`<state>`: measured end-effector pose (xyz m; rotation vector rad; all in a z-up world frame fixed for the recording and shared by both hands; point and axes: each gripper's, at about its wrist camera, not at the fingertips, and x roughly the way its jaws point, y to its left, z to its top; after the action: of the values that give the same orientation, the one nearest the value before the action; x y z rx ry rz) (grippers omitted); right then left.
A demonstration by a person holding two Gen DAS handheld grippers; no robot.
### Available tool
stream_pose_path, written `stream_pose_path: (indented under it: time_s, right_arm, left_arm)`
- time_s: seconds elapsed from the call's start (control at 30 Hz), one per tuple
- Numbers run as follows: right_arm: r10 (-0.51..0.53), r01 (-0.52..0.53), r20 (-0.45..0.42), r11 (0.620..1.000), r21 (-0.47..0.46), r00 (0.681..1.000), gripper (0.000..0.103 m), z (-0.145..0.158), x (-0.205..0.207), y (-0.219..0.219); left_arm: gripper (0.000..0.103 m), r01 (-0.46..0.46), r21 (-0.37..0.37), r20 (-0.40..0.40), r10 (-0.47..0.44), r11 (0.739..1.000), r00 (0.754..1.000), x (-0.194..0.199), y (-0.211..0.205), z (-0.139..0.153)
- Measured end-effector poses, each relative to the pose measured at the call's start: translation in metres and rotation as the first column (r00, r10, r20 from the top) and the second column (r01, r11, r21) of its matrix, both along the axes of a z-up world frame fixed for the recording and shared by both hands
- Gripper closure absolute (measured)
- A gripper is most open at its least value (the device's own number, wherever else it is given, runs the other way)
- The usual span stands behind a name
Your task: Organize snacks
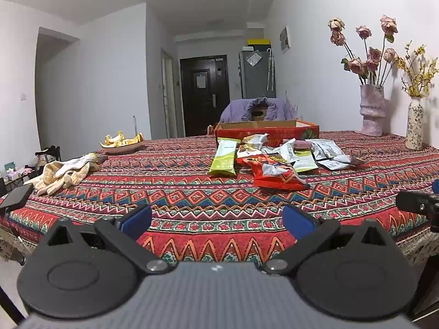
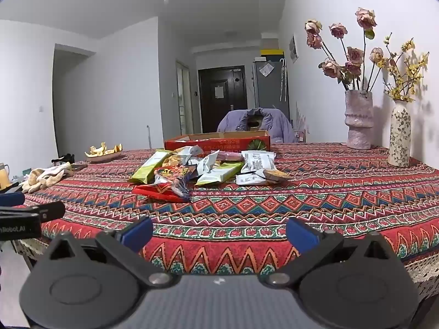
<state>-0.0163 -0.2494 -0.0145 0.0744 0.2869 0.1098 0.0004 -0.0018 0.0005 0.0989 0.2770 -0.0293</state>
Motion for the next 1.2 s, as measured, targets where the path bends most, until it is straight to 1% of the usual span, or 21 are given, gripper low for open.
stream_pose_path:
  time_s: [0.07, 0.1, 0.13, 0.17, 0.2, 0.33, 1.2]
  right_arm:
    - [0.001, -0.001, 0.003, 1.000, 0.004, 1.000, 0.000, 0.0001, -0.0020, -0.0012]
    - [0.001, -0.001, 0.003, 1.000, 0.006, 1.000, 0.000, -0.0003, -0.0038, -0.0020]
    - [0.004, -0.004, -0.012, 1.000, -0.017, 1.000, 0.000, -0.0006, -0.0018, 0.0058]
    - [0.005, -0.005, -0.013, 1.000, -0.016, 1.000, 0.000, -0.0010, -0.0026, 0.0067]
    - [0.008, -0.008, -0.026, 1.000, -0.002, 1.000, 0.000, -0.0023, 0.0011, 0.0008]
    - [0.003, -0.003, -0.017, 1.000, -0.008, 1.000, 0.000, -0.0015, 0.0016, 0.0026]
    - [0.002, -0.002, -0.017, 1.000, -0.007, 1.000, 0.000, 0.0018, 0.0011, -0.0018]
  left_arm:
    - [0.000, 0.009, 0.003, 0.001, -0.009, 1.000, 1.000, -0.0008, -0.0017, 0.0006]
    - [0.000, 0.001, -0.018, 0.002, 0.000, 1.000, 1.000, 0.0021, 0.0013, -0.0016]
    - [0.000, -0.001, -0.018, 0.005, 0.001, 1.000, 1.000, 0.0021, 0.0017, -0.0016]
    - [0.000, -0.002, -0.019, 0.005, 0.002, 1.000, 1.000, 0.0027, 0.0024, -0.0017]
    - [0.000, -0.004, -0.004, 0.014, 0.004, 1.000, 1.000, 0.0012, -0.0011, -0.0017]
    - [0.000, -0.003, -0.017, 0.010, 0.003, 1.000, 1.000, -0.0002, 0.0027, 0.0007]
    - [0.000, 0.001, -0.005, 0.011, -0.001, 1.000, 1.000, 0.0000, 0.0034, 0.0002]
